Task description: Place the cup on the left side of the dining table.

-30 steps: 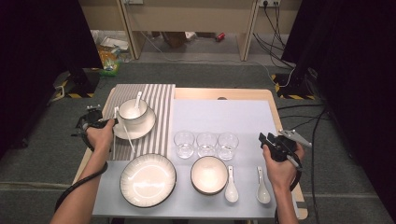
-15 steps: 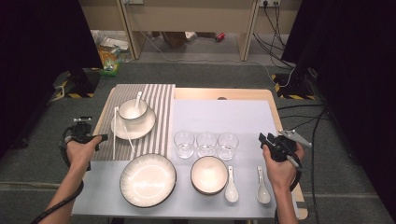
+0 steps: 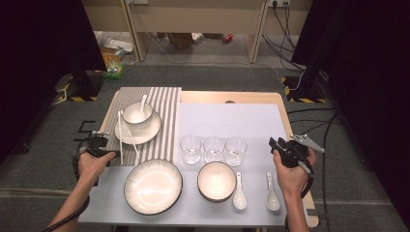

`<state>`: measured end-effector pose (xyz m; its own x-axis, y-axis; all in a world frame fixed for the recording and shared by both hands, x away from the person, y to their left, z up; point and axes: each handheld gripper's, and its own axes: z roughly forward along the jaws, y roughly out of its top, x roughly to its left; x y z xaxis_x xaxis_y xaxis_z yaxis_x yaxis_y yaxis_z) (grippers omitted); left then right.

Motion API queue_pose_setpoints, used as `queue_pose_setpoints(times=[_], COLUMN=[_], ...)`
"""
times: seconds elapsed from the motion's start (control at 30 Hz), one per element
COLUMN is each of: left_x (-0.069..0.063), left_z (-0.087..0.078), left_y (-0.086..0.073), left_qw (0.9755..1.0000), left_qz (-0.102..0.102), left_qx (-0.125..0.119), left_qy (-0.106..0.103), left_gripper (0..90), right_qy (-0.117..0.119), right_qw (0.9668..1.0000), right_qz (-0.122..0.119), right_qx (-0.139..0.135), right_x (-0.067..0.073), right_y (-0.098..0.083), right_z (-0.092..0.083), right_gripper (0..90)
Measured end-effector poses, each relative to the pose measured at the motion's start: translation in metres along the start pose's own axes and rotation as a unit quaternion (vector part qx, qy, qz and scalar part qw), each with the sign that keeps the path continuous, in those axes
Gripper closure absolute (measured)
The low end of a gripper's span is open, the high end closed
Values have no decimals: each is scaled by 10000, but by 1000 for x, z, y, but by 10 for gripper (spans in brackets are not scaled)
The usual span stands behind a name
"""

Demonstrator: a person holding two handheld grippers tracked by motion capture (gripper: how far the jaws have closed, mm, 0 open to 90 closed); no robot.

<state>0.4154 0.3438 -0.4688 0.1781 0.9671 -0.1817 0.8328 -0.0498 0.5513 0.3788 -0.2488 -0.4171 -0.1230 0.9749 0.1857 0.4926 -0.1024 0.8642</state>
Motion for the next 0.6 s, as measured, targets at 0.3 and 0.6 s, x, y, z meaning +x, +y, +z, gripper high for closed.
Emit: queue_pose_setpoints(times=[0.3, 0.6], left_x=[-31, -60], left_z=[9, 19], left_y=[10, 23], left_qw=[9990, 9973], left_qz=[397, 646], left_qx=[126, 218], left_qy=[-139, -283], left_gripper=[839, 855], right_qy=[0, 4], right_qw=[10000, 10000], right_qz=[30, 40], right_qx=[8, -2], right_x=[0, 0], right_y=[0, 1], right_z=[-1, -1], right_gripper=[632, 634])
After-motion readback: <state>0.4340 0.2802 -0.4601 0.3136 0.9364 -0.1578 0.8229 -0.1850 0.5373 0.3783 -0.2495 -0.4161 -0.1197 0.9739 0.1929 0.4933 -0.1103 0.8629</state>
